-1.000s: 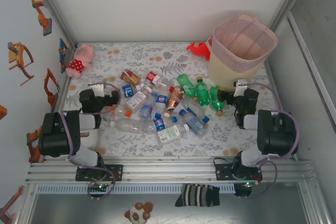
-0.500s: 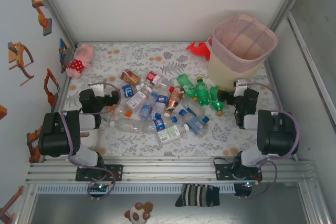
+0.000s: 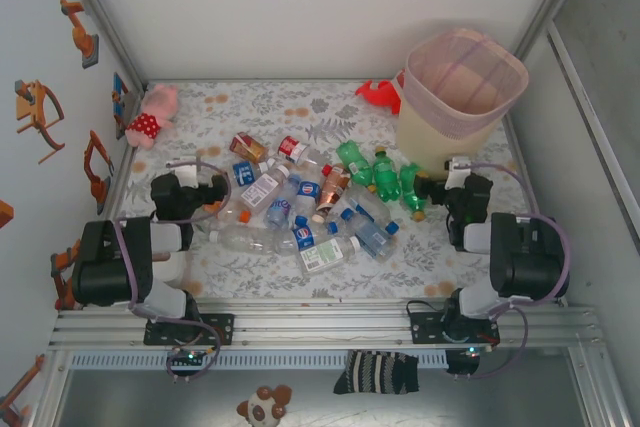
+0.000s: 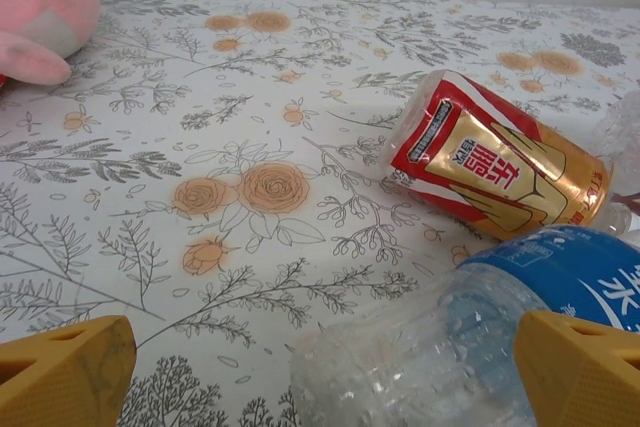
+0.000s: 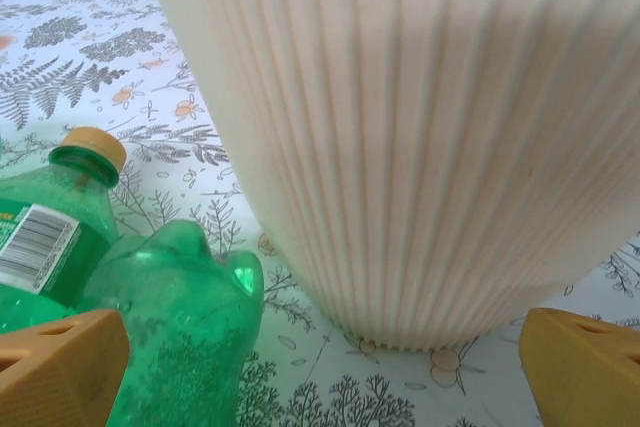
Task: Put the plastic bottles in the bin
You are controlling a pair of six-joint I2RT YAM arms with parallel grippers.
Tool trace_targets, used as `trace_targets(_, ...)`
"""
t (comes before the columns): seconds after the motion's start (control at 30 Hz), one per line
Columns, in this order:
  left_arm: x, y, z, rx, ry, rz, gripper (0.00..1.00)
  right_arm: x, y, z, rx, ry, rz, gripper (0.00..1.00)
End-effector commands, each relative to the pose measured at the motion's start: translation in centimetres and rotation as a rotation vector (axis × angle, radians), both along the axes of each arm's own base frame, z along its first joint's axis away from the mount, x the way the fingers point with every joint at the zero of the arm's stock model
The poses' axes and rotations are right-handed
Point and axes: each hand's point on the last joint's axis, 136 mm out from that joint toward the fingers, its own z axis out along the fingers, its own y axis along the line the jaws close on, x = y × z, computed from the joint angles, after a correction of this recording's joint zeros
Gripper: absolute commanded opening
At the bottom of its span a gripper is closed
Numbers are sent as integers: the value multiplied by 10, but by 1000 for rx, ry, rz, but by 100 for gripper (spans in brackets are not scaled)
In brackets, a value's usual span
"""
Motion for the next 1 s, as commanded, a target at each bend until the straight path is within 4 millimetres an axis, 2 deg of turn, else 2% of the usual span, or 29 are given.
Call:
trace_targets(0.0,-3,2,21,16,-47,19,97,-1,-3,27,-15,-104,-16,98)
trace_targets(0.13,-3,2,38,56,-33,53,97,-10,1,40,-7,-90,1,96)
trace_targets(0.27,-4,0,46,82,-4,87,97,-20,0,50,9,-72,-14,95)
trace_targets(0.57,-11,-5,71,-10,148,166,97,-50,11,59,104,145,-9,87)
trace_targets(0.67,-15,-3,78,-98,223,227,97,-61,15,60,172,237,-28,86)
trace_targets(0.87,-30,-21,103,-233,278,174,97,-81,22,53,284,401,-82,79)
trace_targets(0.97,-40,-30,106,-264,355,119,97,-88,23,44,338,491,-122,76)
